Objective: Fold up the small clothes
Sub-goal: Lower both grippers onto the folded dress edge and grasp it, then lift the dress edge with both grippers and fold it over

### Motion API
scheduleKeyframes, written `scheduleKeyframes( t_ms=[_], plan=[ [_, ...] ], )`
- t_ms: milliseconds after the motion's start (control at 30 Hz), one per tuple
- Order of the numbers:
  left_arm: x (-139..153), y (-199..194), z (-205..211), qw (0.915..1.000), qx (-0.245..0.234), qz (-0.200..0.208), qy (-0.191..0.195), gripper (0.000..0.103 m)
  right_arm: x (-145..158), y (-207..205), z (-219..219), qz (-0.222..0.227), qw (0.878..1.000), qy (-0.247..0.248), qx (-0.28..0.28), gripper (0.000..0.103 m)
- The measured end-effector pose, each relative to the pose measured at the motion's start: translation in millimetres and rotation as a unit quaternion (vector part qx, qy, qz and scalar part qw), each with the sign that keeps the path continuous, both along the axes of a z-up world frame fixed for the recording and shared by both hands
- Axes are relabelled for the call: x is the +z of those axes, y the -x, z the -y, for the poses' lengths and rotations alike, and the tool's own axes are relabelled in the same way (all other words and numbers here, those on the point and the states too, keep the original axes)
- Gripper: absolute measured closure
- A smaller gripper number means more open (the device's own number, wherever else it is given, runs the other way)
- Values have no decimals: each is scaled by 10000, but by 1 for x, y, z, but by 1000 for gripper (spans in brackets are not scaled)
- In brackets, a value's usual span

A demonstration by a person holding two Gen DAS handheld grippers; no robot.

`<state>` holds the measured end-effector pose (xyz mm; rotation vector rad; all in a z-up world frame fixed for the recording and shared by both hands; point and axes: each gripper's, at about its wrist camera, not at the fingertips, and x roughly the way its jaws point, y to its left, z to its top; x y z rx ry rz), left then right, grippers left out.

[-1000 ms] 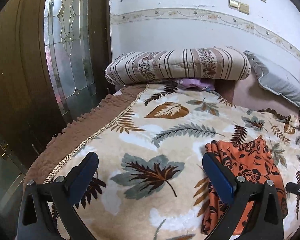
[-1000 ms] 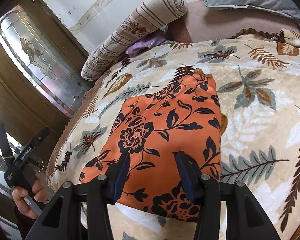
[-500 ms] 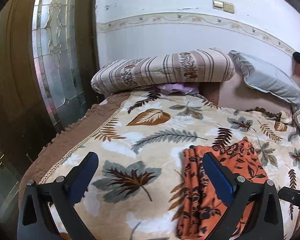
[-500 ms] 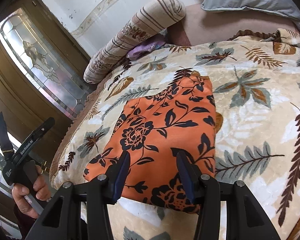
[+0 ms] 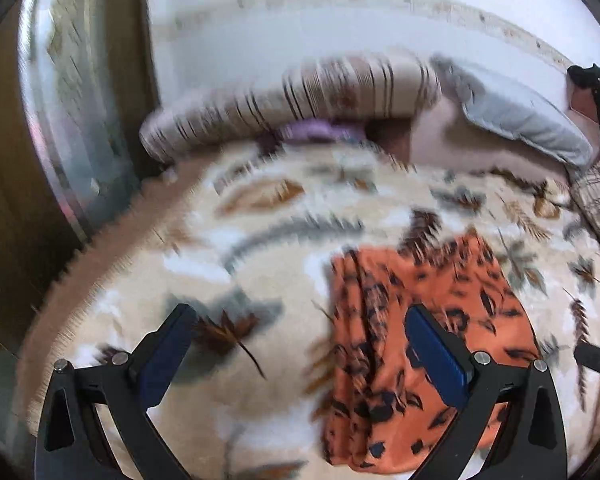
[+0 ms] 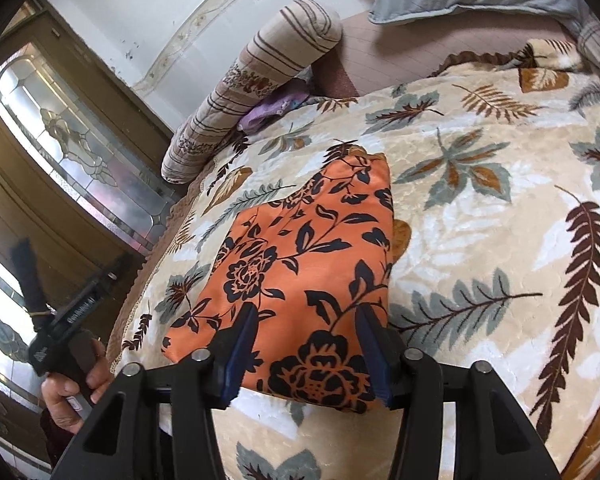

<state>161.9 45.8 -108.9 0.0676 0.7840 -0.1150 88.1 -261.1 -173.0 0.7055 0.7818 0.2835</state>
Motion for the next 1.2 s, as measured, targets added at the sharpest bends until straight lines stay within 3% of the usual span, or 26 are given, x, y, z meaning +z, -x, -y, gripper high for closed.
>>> scheduleKeyframes(
  t_ms=[100, 300, 467, 533, 700, 833, 900, 1067, 1200],
  plan=[
    [-21, -12, -5, 9982, -35, -536, 280, 0, -3, -1, 4, 15, 10000, -14, -28, 47],
    [-49, -20, 5, 9959, -50, -903, 20, 0, -12, -11, 1, 42, 9998, -13, 177, 47],
    [-65, -24, 20, 9924, -304, -1177, -169, 0, -45, -26, -16, -468, 9974, -30, 554, 46],
    [-71, -25, 23, 9914, -332, -1247, -208, 0, -47, -26, -16, -439, 9974, 31, 568, 46],
    [-64, -26, 18, 9934, -323, -1096, 113, 0, -46, -26, 8, -429, 9978, -401, 303, 46],
    [-65, -38, 10, 9910, -324, -1183, 545, 0, -54, -39, 30, -632, 9942, -865, 82, 37],
    [-72, -47, 8, 9845, -435, -1450, 889, 0, -60, -50, 35, -737, 9908, -1125, 157, 31],
    [-81, -55, 7, 9685, -682, -1843, 1530, 0, -85, -81, 37, -1197, 9785, -1646, 319, 30],
    [-88, -57, 13, 9478, -1099, -2271, 1951, 0, -105, -96, 31, -1447, 9685, -1985, 399, 30]
  ],
)
